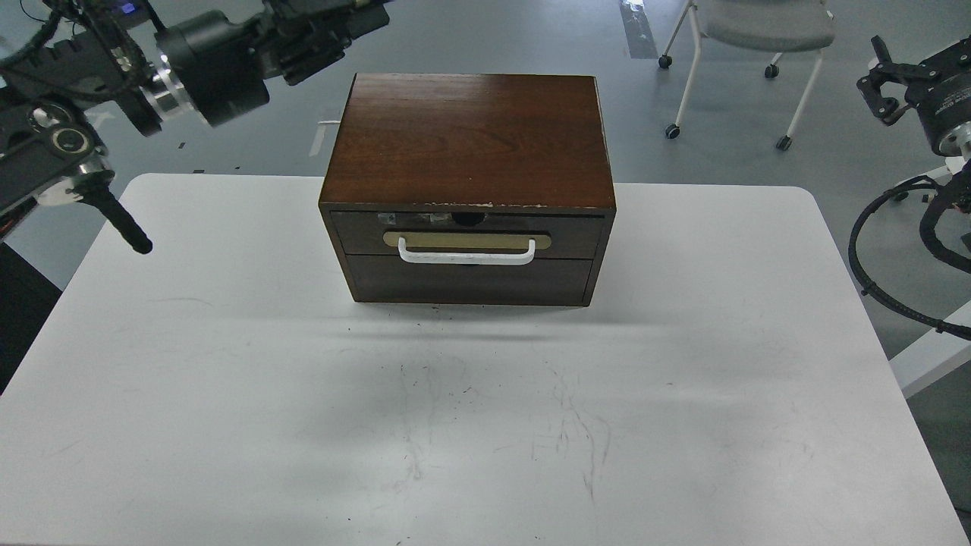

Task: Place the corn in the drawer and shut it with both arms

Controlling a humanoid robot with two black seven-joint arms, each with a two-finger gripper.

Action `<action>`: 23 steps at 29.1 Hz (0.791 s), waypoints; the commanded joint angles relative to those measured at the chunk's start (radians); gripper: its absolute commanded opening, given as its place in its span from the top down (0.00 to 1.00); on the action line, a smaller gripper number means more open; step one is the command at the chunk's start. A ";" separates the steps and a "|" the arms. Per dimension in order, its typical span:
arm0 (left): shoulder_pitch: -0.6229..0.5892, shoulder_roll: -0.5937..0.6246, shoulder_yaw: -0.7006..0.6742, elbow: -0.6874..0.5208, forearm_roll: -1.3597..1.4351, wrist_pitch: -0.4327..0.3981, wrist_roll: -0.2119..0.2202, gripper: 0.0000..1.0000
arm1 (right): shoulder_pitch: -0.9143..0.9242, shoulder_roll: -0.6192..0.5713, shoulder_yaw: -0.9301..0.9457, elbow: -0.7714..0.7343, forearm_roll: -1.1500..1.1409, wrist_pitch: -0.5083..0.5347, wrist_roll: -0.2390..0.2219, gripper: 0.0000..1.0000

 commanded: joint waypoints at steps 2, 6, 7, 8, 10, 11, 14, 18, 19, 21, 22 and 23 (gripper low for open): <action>0.078 -0.056 -0.002 0.277 -0.452 -0.047 0.000 0.02 | -0.023 0.003 0.009 0.001 0.011 0.010 0.000 0.00; 0.135 -0.096 -0.002 0.525 -0.780 -0.139 0.000 0.02 | -0.032 0.016 0.015 0.000 0.015 0.011 -0.002 0.00; 0.149 -0.128 -0.002 0.593 -0.839 -0.139 0.000 0.02 | -0.049 0.021 0.015 0.001 0.029 0.014 -0.003 0.00; 0.153 -0.145 -0.004 0.619 -0.859 -0.139 0.000 0.02 | -0.057 0.029 0.015 0.001 0.041 0.016 -0.003 0.00; 0.166 -0.176 -0.005 0.679 -0.902 -0.139 0.000 0.02 | -0.075 0.061 0.020 -0.002 0.104 0.017 -0.008 0.00; 0.173 -0.184 -0.007 0.693 -0.915 -0.139 0.000 0.02 | -0.081 0.072 0.020 -0.002 0.130 0.017 -0.009 0.00; 0.196 -0.208 -0.037 0.704 -0.935 -0.139 0.000 0.01 | -0.110 0.128 0.021 -0.011 0.195 0.016 -0.011 0.00; 0.206 -0.241 -0.045 0.705 -0.936 -0.139 0.010 0.01 | -0.106 0.165 0.026 -0.037 0.195 0.014 -0.003 0.00; 0.206 -0.245 -0.045 0.707 -0.936 -0.139 0.013 0.01 | -0.101 0.167 0.026 -0.042 0.193 0.013 -0.002 0.00; 0.207 -0.248 -0.044 0.704 -0.935 -0.139 0.018 0.01 | -0.100 0.162 0.020 -0.040 0.192 0.014 -0.002 0.00; 0.207 -0.256 -0.044 0.704 -0.933 -0.139 0.022 0.01 | -0.098 0.155 0.018 -0.042 0.190 0.014 -0.002 0.00; 0.206 -0.261 -0.044 0.704 -0.933 -0.139 0.025 0.01 | -0.098 0.153 0.017 -0.042 0.190 0.016 -0.002 0.00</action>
